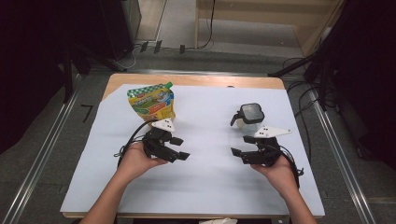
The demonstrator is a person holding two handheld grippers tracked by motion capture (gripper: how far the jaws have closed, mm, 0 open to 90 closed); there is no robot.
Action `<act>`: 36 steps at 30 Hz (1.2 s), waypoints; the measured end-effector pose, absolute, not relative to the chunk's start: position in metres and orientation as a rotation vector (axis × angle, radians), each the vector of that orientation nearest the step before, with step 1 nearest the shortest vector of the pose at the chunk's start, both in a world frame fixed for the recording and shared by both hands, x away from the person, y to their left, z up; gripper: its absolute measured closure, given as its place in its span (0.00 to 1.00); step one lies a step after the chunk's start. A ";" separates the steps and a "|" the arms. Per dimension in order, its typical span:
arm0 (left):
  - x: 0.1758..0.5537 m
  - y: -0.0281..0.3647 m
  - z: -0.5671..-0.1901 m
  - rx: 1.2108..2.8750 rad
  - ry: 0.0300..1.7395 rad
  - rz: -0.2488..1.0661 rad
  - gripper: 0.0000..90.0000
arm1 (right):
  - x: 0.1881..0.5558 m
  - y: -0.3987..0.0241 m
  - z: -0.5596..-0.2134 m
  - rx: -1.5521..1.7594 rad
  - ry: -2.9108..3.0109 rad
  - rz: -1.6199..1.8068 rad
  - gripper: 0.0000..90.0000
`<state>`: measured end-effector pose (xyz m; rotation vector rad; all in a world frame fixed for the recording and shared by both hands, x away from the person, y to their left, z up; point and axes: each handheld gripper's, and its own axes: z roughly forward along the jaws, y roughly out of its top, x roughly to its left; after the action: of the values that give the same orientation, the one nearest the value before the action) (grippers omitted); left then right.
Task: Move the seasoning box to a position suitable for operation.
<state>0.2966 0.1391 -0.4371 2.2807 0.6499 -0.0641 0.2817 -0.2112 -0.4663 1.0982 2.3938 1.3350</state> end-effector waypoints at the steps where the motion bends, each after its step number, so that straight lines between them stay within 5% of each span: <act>1: 0.297 0.139 -0.437 2.283 0.651 -0.065 0.40 | 0.282 -0.213 -0.466 1.102 2.389 1.334 0.33; 26: 0.292 0.134 -0.437 2.290 0.646 -0.078 0.38 | 0.314 -0.246 -0.477 1.368 2.182 1.235 0.32; 36: 0.289 0.134 -0.439 2.300 0.644 -0.082 0.38 | 0.332 -0.245 -0.485 1.464 2.086 1.172 0.19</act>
<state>0.2886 0.1343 -0.4391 2.3003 0.6443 -0.0815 0.3322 -0.2450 -0.4849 1.4642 2.0856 1.1717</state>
